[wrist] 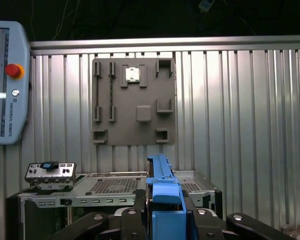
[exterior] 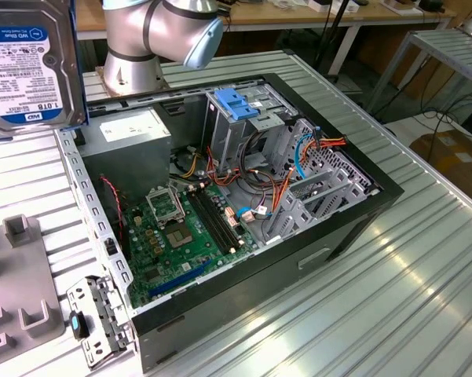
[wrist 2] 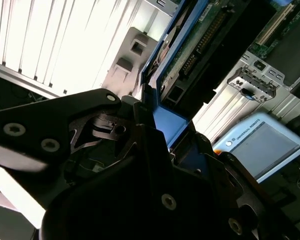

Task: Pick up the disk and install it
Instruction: 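Pick up the disk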

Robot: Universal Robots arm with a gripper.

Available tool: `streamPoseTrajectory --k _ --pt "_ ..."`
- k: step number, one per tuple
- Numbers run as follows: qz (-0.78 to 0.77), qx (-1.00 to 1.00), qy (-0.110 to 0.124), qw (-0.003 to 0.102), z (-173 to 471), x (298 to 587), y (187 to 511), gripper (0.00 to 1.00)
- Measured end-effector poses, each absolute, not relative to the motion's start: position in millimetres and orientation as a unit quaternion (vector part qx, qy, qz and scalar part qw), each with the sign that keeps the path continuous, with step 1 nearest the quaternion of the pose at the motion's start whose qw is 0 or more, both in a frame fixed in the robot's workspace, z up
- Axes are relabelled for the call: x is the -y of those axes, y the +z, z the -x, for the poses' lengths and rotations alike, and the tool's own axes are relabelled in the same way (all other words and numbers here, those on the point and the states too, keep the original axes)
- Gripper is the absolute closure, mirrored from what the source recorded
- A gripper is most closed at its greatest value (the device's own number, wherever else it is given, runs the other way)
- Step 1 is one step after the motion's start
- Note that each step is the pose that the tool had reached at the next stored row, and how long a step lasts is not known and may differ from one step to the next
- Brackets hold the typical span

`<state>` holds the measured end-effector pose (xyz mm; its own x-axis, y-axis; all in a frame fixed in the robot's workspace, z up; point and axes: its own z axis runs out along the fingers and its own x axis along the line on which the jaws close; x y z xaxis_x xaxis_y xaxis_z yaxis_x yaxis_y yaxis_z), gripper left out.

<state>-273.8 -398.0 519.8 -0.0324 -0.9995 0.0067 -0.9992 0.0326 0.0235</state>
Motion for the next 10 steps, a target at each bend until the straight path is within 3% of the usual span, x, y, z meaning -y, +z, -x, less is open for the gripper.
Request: streamPoseTrajectory --k 10 --pt "-0.695 0.718 -0.004 0.012 244 399 517 0.63"
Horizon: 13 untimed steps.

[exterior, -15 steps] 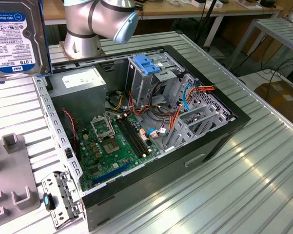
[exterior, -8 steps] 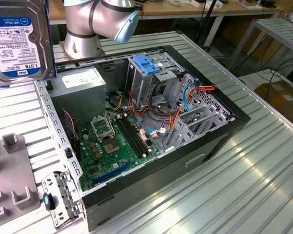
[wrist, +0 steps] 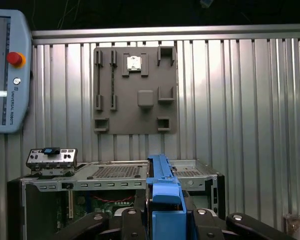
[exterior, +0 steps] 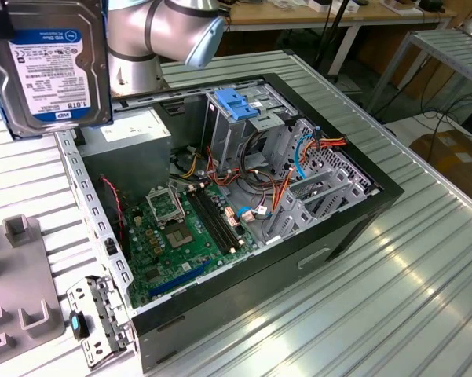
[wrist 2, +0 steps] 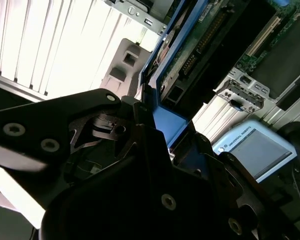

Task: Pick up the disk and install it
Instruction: 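Pick up the disk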

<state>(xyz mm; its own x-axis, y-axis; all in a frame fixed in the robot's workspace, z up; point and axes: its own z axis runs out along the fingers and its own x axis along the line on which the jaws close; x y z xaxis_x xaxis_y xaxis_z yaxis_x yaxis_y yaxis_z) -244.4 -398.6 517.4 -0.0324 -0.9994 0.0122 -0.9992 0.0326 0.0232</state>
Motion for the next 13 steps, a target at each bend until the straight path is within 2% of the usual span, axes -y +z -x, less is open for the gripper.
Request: streamPoseTrajectory --k 13 --pt "-0.695 0.718 -0.002 0.014 190 399 516 0.63"
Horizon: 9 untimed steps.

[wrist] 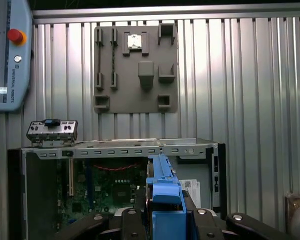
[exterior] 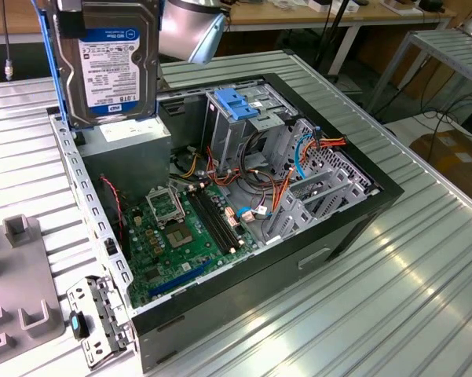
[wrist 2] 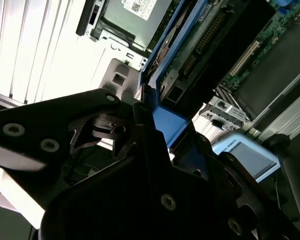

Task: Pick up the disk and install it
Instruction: 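Pick up the disk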

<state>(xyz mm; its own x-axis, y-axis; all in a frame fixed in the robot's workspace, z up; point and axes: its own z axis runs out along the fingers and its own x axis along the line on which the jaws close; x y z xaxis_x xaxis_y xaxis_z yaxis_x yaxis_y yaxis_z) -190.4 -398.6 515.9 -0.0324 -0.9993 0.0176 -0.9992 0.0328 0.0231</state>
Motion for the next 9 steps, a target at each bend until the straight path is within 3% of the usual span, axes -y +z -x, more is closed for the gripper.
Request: streamPoseTrajectory --k 9 --pt "-0.695 0.718 -0.001 0.016 163 399 515 0.63"
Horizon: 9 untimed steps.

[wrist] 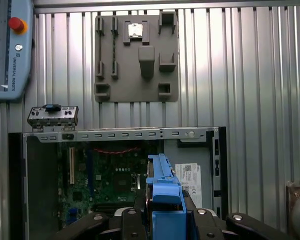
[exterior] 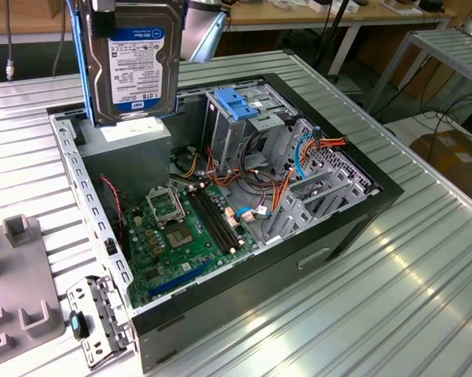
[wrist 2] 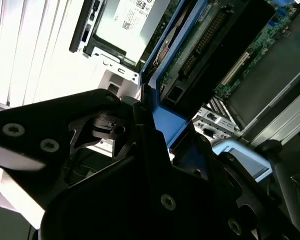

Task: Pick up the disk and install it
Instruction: 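Pick up the disk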

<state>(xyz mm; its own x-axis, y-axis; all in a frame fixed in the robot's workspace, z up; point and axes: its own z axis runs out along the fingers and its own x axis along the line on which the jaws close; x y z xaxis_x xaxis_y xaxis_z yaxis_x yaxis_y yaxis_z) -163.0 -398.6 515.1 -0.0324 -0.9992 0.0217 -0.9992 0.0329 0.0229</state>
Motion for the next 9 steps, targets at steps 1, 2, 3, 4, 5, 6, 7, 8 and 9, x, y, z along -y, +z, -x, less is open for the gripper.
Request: streamPoseTrajectory --k 1,2,3,4,5,6,7,8,9 --pt "-0.695 0.718 -0.001 0.016 161 399 515 0.63" --pt "-0.695 0.718 -0.001 0.016 158 399 515 0.63" --pt "-0.695 0.718 0.000 0.016 156 399 515 0.63" --pt "-0.695 0.718 0.000 0.016 153 399 515 0.63" --pt "-0.695 0.718 0.000 0.016 150 399 515 0.63" --pt "-0.695 0.718 0.000 0.016 144 399 515 0.63" --pt "-0.695 0.718 0.000 0.017 141 399 515 0.63" --pt "-0.695 0.718 0.000 0.017 139 399 515 0.63" --pt "-0.695 0.718 0.000 0.017 136 399 515 0.63"
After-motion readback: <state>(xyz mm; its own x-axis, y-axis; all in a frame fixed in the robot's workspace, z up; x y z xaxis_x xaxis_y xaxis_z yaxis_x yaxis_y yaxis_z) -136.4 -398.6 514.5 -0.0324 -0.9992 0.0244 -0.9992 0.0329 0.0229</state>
